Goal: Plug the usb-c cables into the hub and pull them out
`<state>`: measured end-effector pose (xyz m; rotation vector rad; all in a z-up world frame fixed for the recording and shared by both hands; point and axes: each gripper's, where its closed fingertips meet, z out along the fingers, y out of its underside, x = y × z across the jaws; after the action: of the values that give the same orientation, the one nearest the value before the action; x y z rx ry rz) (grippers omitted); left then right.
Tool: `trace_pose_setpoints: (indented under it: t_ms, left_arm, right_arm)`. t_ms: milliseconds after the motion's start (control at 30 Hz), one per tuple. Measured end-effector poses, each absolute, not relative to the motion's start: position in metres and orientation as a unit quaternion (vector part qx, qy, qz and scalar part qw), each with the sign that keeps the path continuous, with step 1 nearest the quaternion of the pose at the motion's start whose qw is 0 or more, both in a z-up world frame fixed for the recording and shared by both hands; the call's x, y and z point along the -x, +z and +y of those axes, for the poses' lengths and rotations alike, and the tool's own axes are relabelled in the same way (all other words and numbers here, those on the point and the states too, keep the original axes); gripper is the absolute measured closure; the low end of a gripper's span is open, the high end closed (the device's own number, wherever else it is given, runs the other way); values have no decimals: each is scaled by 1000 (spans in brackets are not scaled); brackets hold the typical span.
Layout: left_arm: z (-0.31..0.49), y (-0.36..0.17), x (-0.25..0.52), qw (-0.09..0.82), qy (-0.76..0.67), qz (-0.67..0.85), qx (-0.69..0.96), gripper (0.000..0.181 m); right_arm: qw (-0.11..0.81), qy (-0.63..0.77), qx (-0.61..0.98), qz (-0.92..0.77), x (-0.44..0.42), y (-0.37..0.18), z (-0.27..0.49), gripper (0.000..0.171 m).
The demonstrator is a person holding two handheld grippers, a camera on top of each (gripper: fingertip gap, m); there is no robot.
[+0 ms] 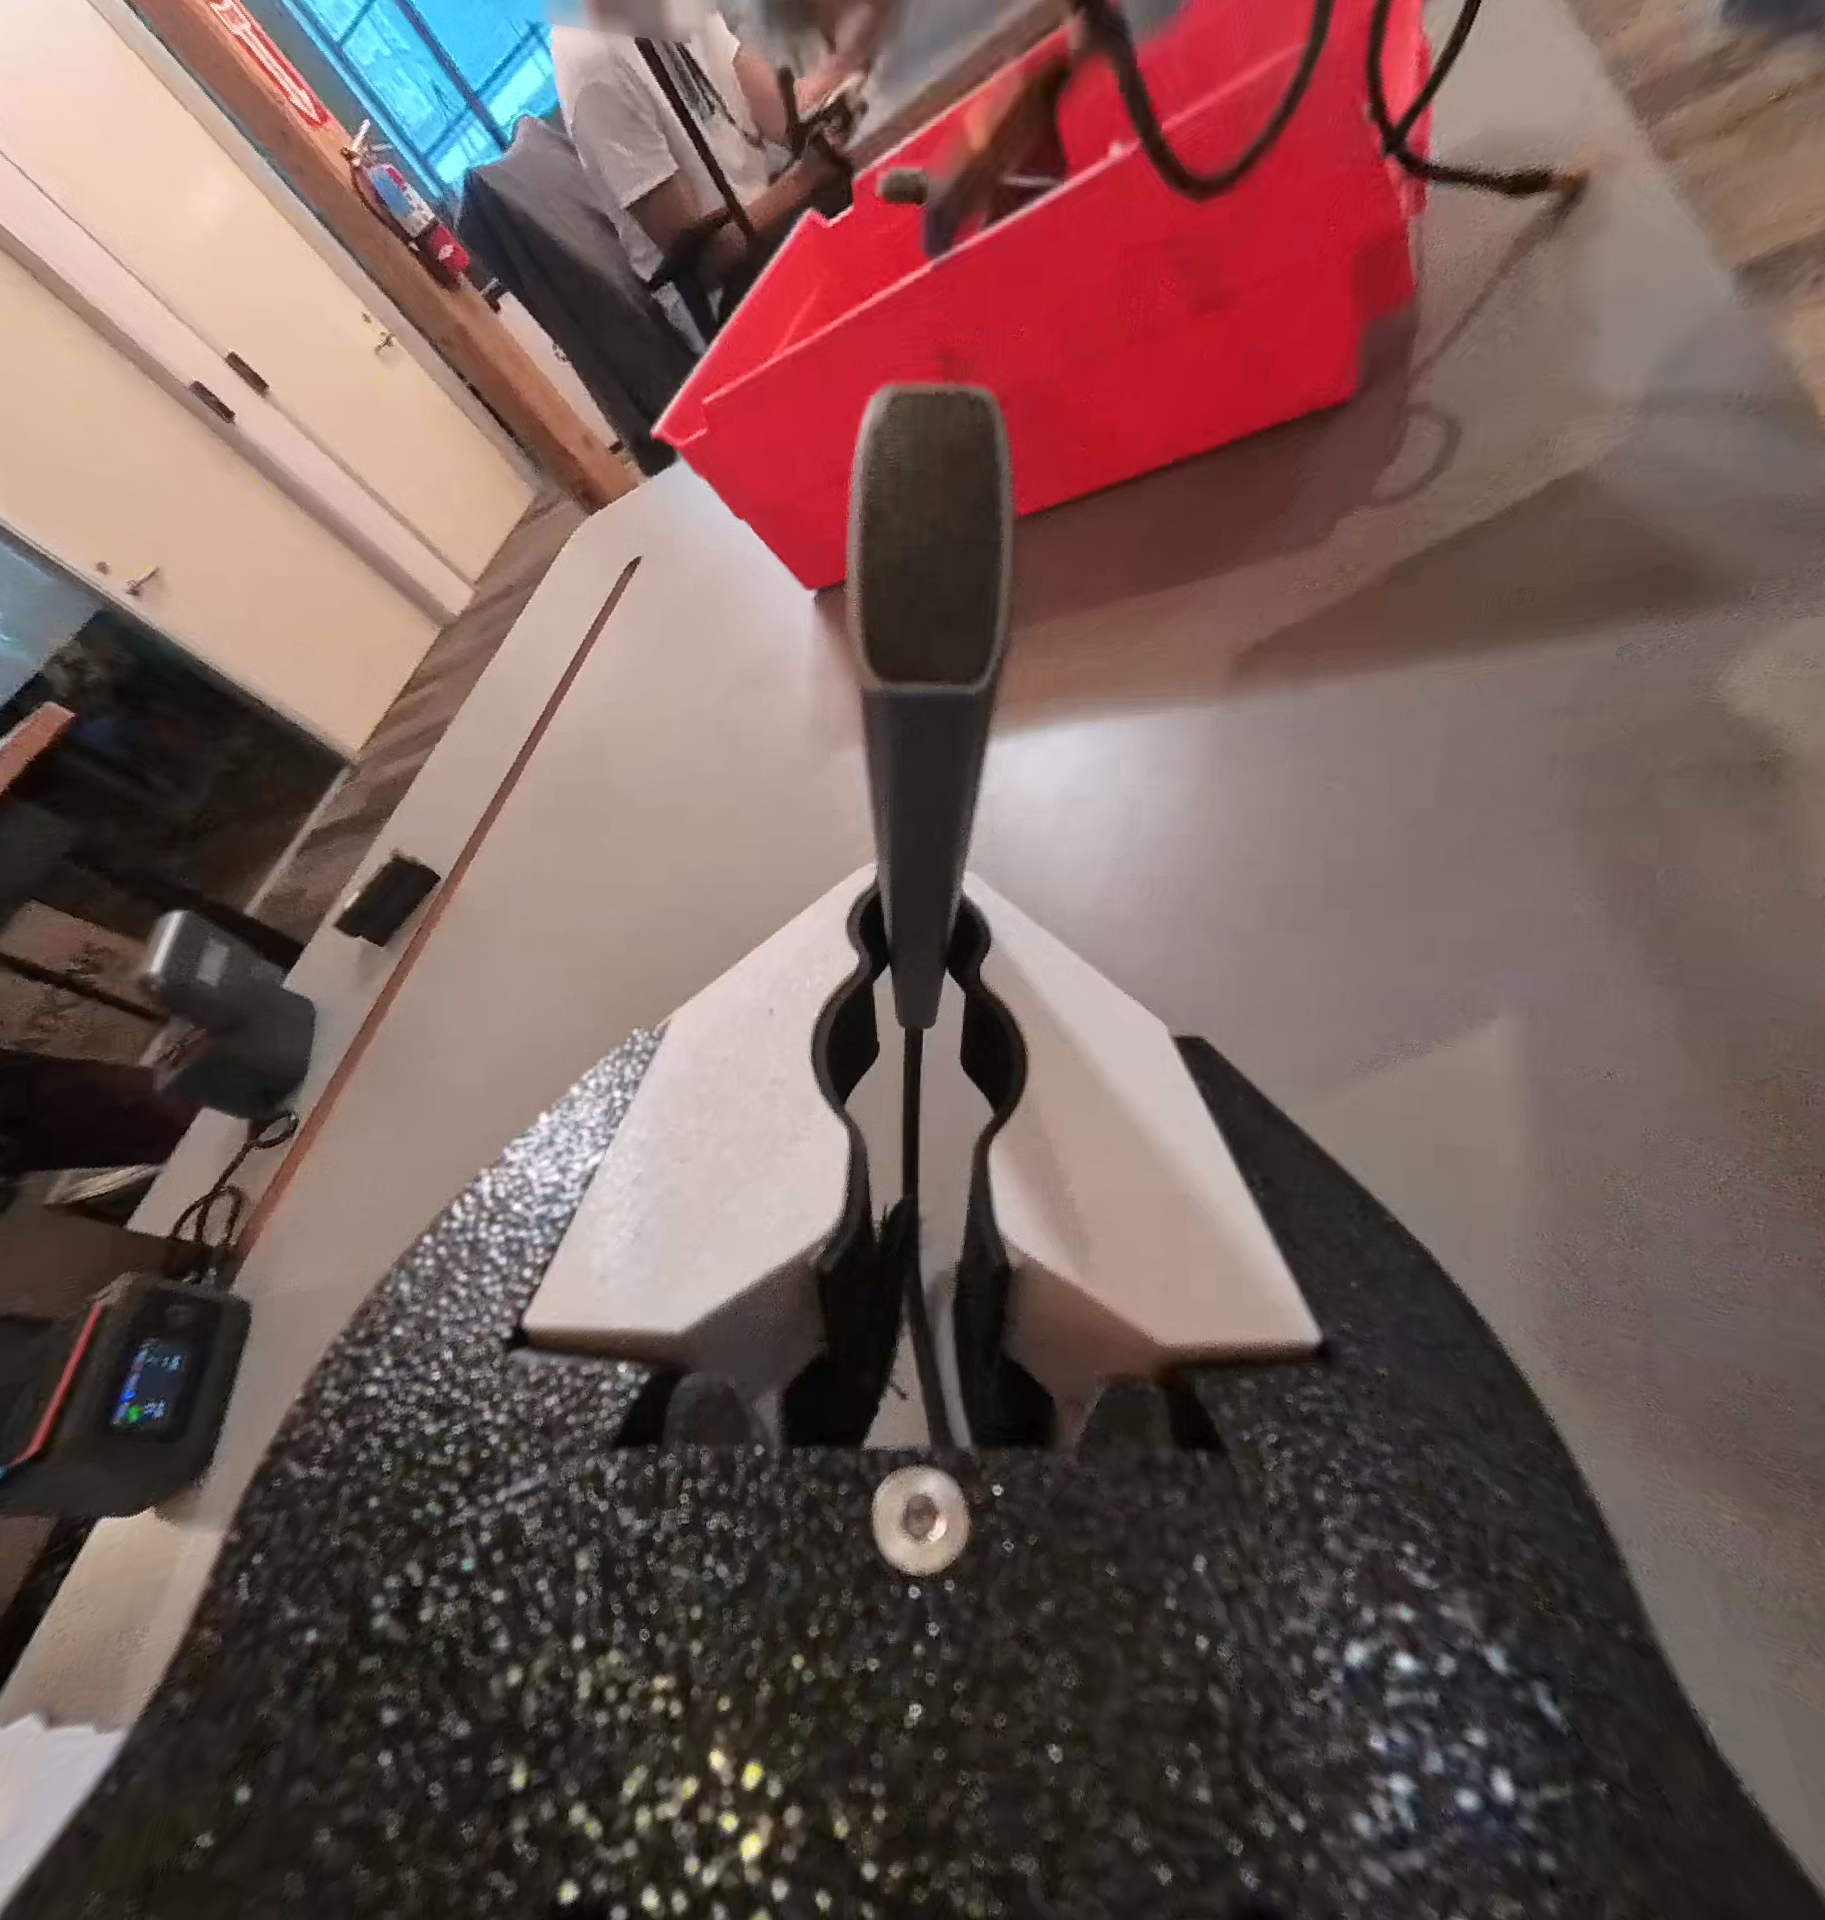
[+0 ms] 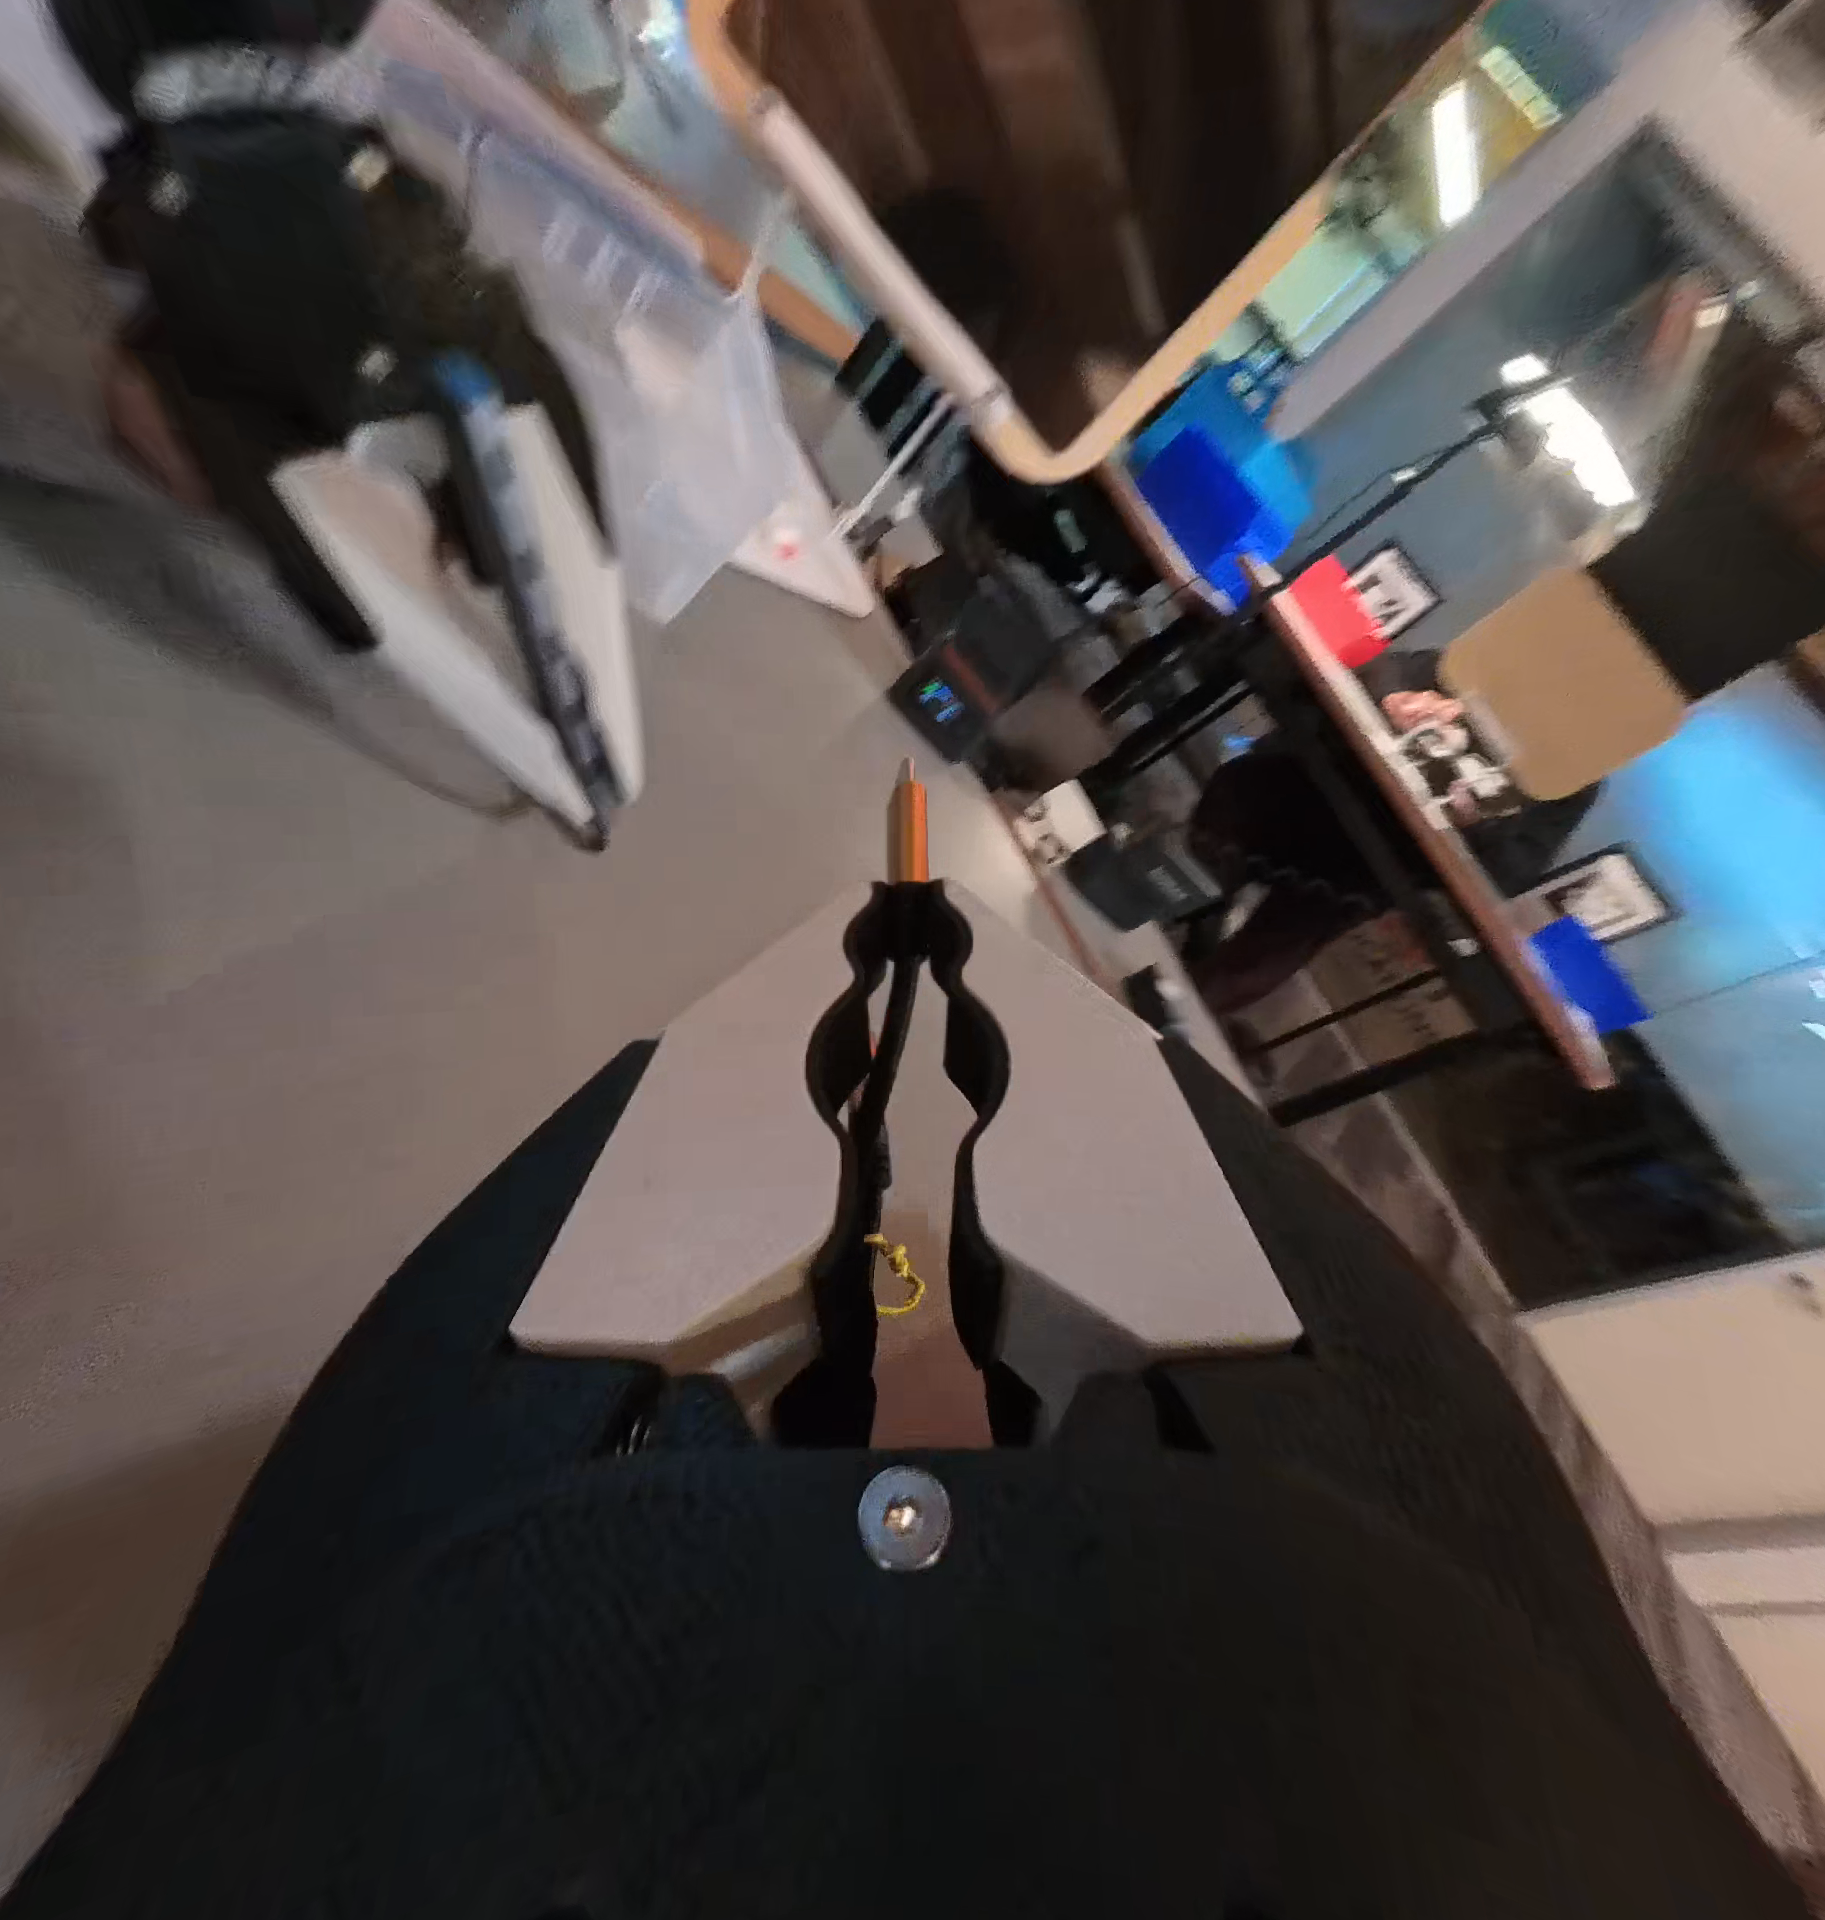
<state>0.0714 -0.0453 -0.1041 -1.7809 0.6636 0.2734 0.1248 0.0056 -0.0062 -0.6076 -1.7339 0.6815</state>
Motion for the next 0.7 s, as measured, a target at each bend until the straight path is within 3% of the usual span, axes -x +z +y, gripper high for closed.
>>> trace_pose_setpoints:
  t_ms: [167, 267, 533, 600, 700]
  left_arm:
    - [-44, -112, -53, 576, 163, 245, 762, 173]
    - [-43, -109, -49, 589, 143, 219, 765, 173]
    - [-42, -112, -50, 586, 142, 219, 767, 173]
    - [-41, -114, -51, 582, 146, 225, 767, 174]
    - [-40, -117, -53, 577, 147, 229, 770, 173]
  right_arm:
    - [658, 261, 275, -651, -159, 88, 58, 165]
    - [654, 263, 314, -636, -183, 106, 102, 165]
    - [584, 295, 419, -630, -198, 36, 195, 165]
    - [559, 285, 456, -631, -203, 14, 211, 154]
    - [508, 239, 510, -652, -218, -17, 225, 153]
